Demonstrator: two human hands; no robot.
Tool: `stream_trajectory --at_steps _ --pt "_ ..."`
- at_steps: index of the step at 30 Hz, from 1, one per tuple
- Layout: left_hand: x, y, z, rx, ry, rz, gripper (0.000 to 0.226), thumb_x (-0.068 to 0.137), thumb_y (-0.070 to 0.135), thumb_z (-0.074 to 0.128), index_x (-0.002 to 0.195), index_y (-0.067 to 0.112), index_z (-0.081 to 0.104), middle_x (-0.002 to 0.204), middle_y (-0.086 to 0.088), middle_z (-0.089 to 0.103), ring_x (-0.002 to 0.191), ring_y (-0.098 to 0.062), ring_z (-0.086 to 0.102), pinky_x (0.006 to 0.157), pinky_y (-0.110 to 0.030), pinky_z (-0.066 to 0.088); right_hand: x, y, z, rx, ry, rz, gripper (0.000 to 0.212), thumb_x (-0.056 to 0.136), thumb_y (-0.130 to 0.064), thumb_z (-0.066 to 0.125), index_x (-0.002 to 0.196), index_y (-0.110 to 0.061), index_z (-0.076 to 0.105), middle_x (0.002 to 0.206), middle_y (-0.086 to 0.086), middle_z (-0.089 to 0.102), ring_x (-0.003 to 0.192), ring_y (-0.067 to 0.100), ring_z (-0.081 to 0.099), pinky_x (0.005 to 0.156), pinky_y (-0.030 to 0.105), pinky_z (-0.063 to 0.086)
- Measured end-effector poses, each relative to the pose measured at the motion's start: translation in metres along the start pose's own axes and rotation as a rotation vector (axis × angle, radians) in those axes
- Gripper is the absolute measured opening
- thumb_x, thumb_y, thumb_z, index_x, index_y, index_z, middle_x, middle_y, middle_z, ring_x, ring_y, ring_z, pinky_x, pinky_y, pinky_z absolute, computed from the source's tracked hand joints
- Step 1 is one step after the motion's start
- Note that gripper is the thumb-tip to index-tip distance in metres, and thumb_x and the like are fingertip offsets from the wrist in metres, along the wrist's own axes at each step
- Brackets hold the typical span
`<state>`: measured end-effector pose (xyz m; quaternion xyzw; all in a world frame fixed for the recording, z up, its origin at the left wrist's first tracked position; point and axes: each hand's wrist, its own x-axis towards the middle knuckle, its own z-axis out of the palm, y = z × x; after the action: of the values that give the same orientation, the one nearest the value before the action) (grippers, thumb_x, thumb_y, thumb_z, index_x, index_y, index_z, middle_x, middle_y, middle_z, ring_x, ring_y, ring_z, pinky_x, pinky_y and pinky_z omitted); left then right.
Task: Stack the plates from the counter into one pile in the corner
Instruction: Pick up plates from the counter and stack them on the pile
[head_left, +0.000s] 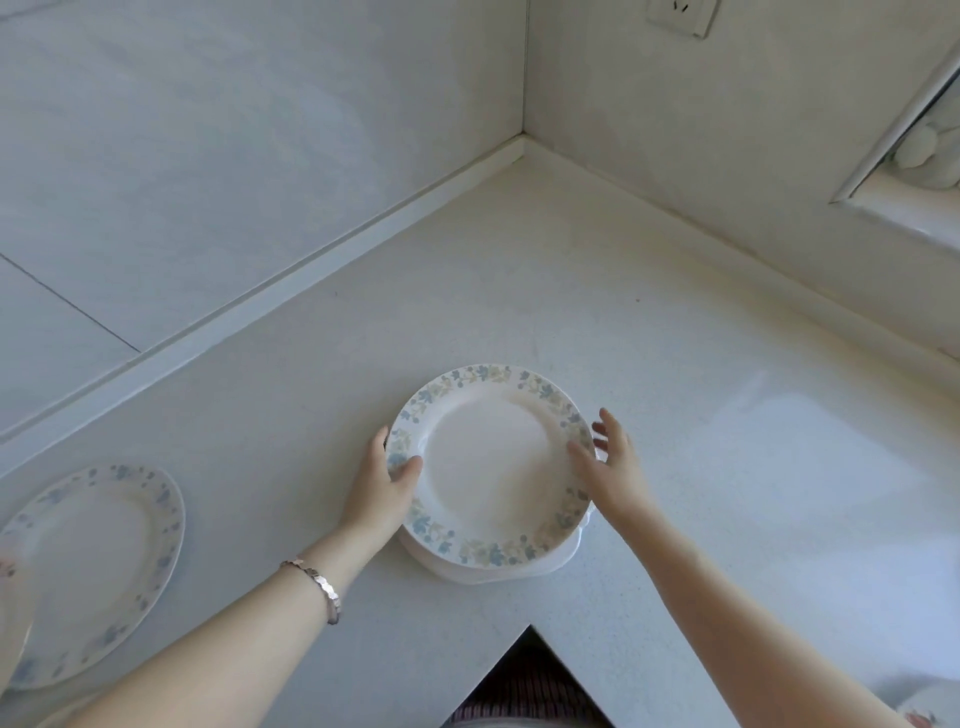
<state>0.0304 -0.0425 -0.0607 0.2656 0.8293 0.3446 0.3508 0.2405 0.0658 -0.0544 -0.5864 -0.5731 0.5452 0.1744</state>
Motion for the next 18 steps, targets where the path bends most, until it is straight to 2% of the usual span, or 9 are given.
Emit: stream_trajectory --at_steps 2,4,7,9,11,12,15,17,18 --pt "-0.003 0.002 0.008 -0.211 0.025 -0.088 0.059 0.093 0.017 0.049 0.147 0.021 0.025 0.141 -0.001 0.047 0.118 -0.017 0.051 0.093 -0.027 0.039 0.011 -0.005 0.007 0.158 0.007 0.008 0.057 0.096 -0.027 0.043 0.149 -0.019 0.021 0.150 0.003 0.033 0.136 0.022 0.036 0.108 0.038 0.035" --pt "-0.006 0.005 0.012 -0.315 0.043 -0.129 0.059 0.094 0.014 0.046 0.148 0.027 0.023 0.142 0.001 0.045 0.112 -0.014 0.048 0.091 -0.026 0.039 0.015 -0.006 0.014 0.147 -0.001 0.024 0.050 0.099 -0.023 0.036 0.147 -0.017 0.027 0.149 0.004 0.036 0.136 0.023 0.036 0.111 0.037 0.030" --pt "-0.006 0.005 0.014 -0.327 0.044 -0.156 0.057 0.096 0.014 0.044 0.147 0.029 0.023 0.143 0.001 0.043 0.120 -0.018 0.047 0.097 -0.030 0.041 0.020 0.001 0.022 0.072 0.001 0.001 0.048 0.099 -0.018 0.034 0.146 -0.015 0.029 0.147 0.008 0.041 0.133 0.025 0.041 0.111 0.042 0.034" --pt "-0.004 0.003 0.015 -0.261 0.054 -0.151 0.056 0.096 0.015 0.043 0.147 0.028 0.022 0.147 -0.001 0.041 0.129 -0.021 0.044 0.104 -0.033 0.038 0.023 0.002 0.021 -0.008 0.007 0.006 0.046 0.098 -0.016 0.033 0.145 -0.015 0.030 0.141 0.010 0.047 0.127 0.029 0.046 0.103 0.037 0.038" --pt "-0.001 0.001 0.016 -0.236 0.044 -0.146 0.056 0.096 0.014 0.042 0.147 0.026 0.021 0.147 -0.002 0.041 0.131 -0.022 0.043 0.103 -0.030 0.035 0.028 0.002 0.020 -0.197 0.016 -0.007 0.045 0.097 -0.017 0.032 0.142 -0.015 0.032 0.137 0.012 0.049 0.121 0.031 0.049 0.095 0.035 0.039" --pt "0.000 0.001 0.015 -0.229 0.031 -0.151 0.056 0.096 0.014 0.042 0.147 0.025 0.021 0.145 -0.002 0.042 0.130 -0.022 0.044 0.102 -0.029 0.035 0.028 -0.002 0.020 -0.373 0.018 -0.008 0.044 0.097 -0.017 0.031 0.140 -0.013 0.032 0.136 0.013 0.048 0.122 0.032 0.047 0.095 0.036 0.039" --pt "0.002 0.002 0.008 -0.186 -0.022 -0.164 0.049 0.094 0.015 0.041 0.140 0.028 0.031 0.132 -0.003 0.055 0.115 -0.024 0.055 0.097 -0.032 0.043 0.024 -0.026 0.025 -0.914 0.056 -0.115 0.054 0.090 -0.011 0.039 0.142 -0.007 0.022 0.147 0.011 0.029 0.136 0.030 0.026 0.107 0.037 0.030" --pt "-0.001 0.002 -0.002 -0.132 -0.033 -0.142 0.030 0.093 0.016 0.042 0.121 0.029 0.043 0.114 0.002 0.061 0.102 -0.021 0.059 0.092 -0.033 0.047 0.020 -0.044 0.035 -1.000 0.004 -0.274 0.061 0.090 -0.013 0.043 0.145 -0.009 0.018 0.151 0.010 0.022 0.140 0.028 0.017 0.112 0.035 0.023" --pt "-0.004 -0.001 -0.010 -0.098 -0.015 -0.124 0.023 0.093 0.017 0.044 0.114 0.027 0.047 0.105 0.006 0.060 0.100 -0.019 0.058 0.091 -0.033 0.047 0.016 -0.054 0.042 -1.005 -0.062 -0.348 0.058 0.091 -0.016 0.043 0.145 -0.012 0.023 0.150 0.008 0.026 0.140 0.026 0.019 0.112 0.034 0.023"
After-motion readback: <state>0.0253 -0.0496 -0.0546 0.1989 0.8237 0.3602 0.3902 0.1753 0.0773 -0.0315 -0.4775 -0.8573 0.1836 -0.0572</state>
